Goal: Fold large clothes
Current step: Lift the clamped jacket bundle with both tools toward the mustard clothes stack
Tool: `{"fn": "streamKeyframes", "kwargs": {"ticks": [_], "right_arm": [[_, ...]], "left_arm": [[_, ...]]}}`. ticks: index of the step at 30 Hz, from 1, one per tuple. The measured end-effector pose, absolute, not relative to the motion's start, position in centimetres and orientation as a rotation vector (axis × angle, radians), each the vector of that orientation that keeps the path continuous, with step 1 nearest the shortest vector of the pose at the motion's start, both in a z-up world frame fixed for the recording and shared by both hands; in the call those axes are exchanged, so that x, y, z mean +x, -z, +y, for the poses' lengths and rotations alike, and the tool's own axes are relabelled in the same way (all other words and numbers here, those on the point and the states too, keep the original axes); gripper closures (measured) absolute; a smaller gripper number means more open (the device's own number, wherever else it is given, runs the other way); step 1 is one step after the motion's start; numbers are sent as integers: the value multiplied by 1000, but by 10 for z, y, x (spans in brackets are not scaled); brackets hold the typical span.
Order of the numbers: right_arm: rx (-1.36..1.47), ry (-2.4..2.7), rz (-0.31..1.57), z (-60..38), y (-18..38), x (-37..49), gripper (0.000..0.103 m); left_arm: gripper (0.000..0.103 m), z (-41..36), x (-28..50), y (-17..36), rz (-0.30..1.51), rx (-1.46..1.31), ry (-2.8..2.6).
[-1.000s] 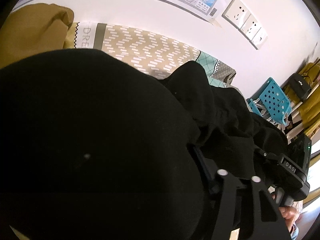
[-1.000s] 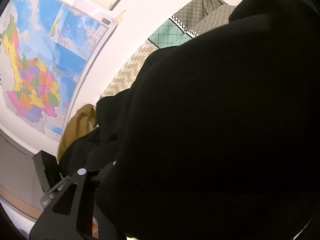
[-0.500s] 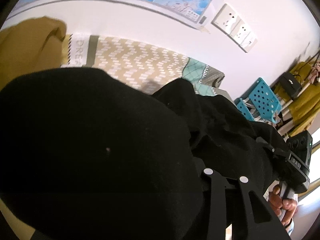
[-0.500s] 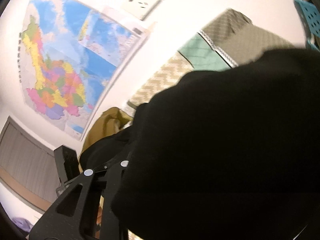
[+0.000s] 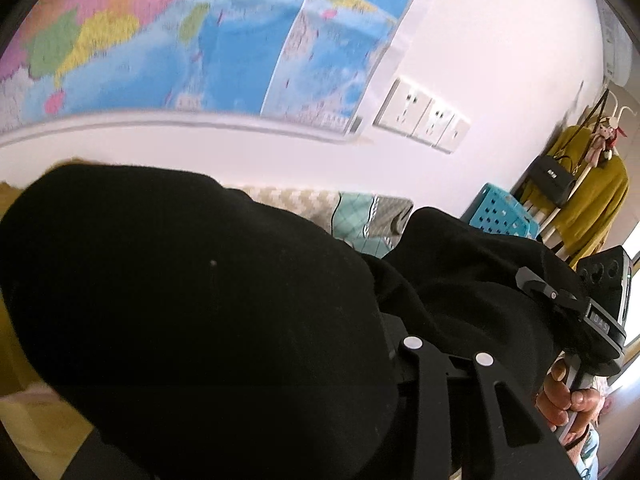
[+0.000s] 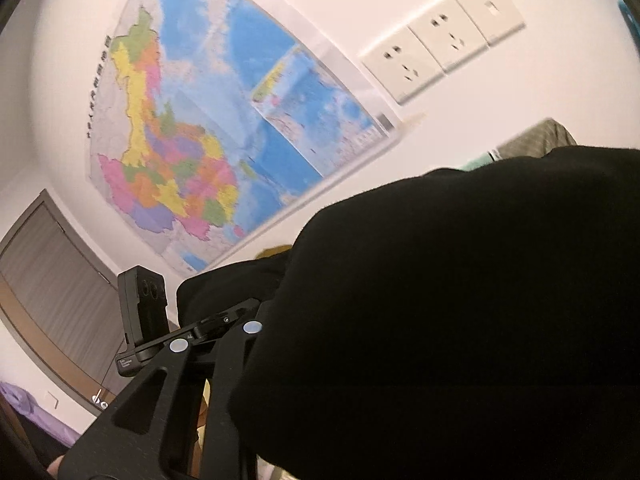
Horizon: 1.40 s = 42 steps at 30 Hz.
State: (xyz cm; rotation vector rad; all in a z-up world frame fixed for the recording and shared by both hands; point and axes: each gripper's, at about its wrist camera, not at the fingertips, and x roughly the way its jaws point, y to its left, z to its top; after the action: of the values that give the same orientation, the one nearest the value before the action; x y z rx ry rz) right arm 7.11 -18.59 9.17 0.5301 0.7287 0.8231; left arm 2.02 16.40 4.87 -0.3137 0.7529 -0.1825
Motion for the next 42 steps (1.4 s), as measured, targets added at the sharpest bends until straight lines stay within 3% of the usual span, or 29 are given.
{"fn": "streamKeyframes", "kwargs": {"ticks": [19,28,42], "right_arm": [[464,-932,660,-123,-152,82,79],[432,-1003,581,-80,-196,88,79],[375,-1192,541,57,-241,107,79]], "left_arm": [[67,217,-1,-113,633,-277,116],[67,255,-11,-169,531,-239,56],[67,365,-38,-221,404,-219,-162]]}}
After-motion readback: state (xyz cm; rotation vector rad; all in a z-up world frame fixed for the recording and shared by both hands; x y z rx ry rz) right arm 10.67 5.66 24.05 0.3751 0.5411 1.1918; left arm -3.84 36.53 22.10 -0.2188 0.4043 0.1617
